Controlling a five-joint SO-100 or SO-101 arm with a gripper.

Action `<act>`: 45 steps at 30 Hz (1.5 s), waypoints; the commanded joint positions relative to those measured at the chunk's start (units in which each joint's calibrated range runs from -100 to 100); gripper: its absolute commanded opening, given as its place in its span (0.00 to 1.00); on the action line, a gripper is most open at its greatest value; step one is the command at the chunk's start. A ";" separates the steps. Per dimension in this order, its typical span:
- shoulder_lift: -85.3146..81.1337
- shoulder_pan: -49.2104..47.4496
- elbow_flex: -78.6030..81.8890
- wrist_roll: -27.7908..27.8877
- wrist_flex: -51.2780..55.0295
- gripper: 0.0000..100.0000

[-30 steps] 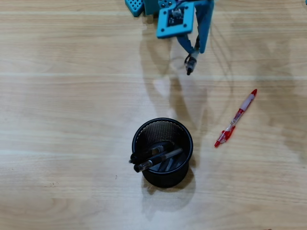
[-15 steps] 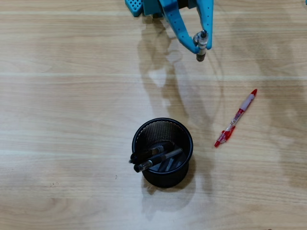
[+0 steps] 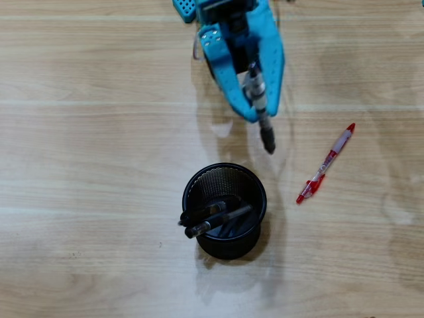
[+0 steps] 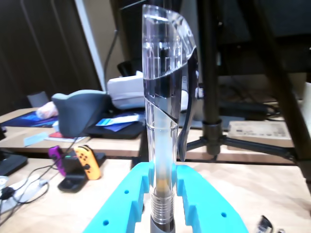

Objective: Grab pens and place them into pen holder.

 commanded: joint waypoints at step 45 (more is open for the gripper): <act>-10.39 -3.90 21.70 0.05 -0.55 0.02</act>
